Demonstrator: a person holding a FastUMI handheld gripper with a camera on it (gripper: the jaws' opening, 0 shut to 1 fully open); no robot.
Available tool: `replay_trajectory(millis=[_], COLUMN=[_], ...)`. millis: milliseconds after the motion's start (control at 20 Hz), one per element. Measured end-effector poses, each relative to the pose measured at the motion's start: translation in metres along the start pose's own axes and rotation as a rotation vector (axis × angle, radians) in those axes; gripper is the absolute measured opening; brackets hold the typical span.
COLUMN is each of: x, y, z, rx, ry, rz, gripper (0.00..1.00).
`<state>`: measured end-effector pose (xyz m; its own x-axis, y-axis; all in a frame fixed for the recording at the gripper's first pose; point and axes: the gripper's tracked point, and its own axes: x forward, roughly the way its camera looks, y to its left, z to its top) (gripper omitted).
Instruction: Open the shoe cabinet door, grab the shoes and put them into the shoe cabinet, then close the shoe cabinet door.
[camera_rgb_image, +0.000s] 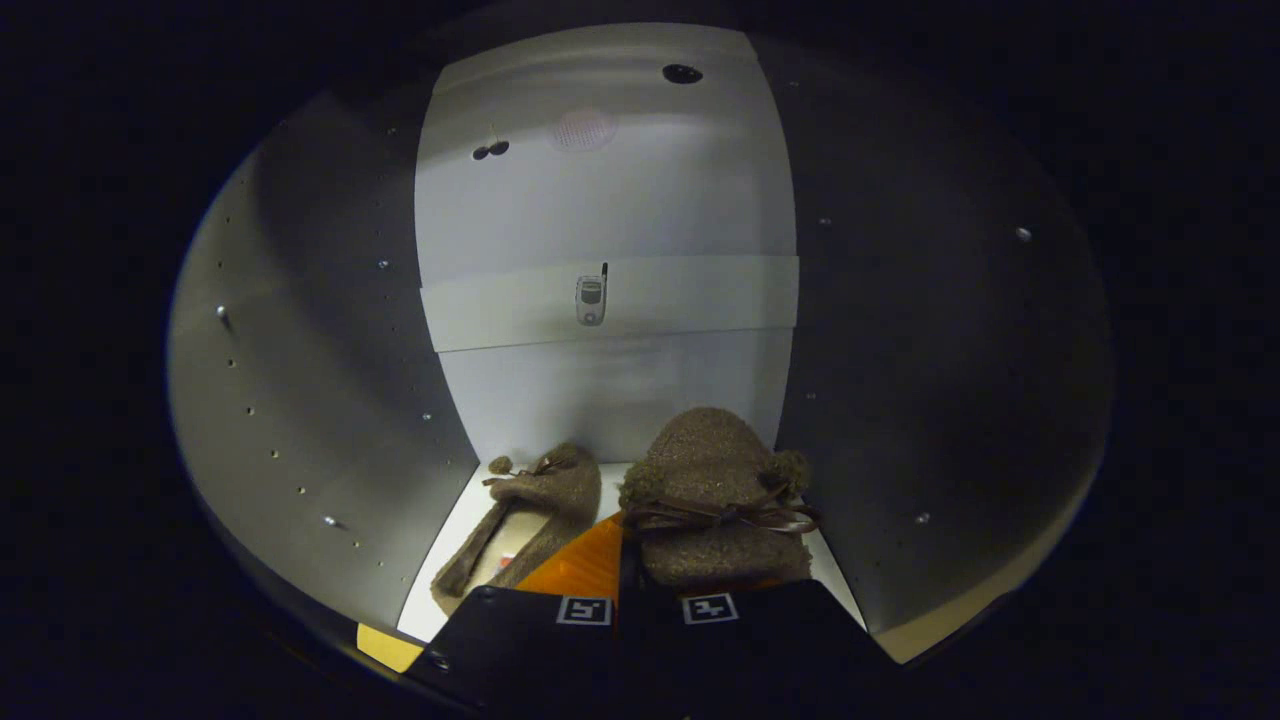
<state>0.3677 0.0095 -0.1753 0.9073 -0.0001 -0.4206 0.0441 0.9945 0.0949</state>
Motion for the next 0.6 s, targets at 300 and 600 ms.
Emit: replay_trajectory(millis=[300,600], x=[0.045,0.077], y=[0.001,-0.006], z=[-0.020,-0.043], rx=[-0.068,-0.098], ry=[0.066,0.145], rz=[-0.032,-0.071], gripper=[0.11,0.11])
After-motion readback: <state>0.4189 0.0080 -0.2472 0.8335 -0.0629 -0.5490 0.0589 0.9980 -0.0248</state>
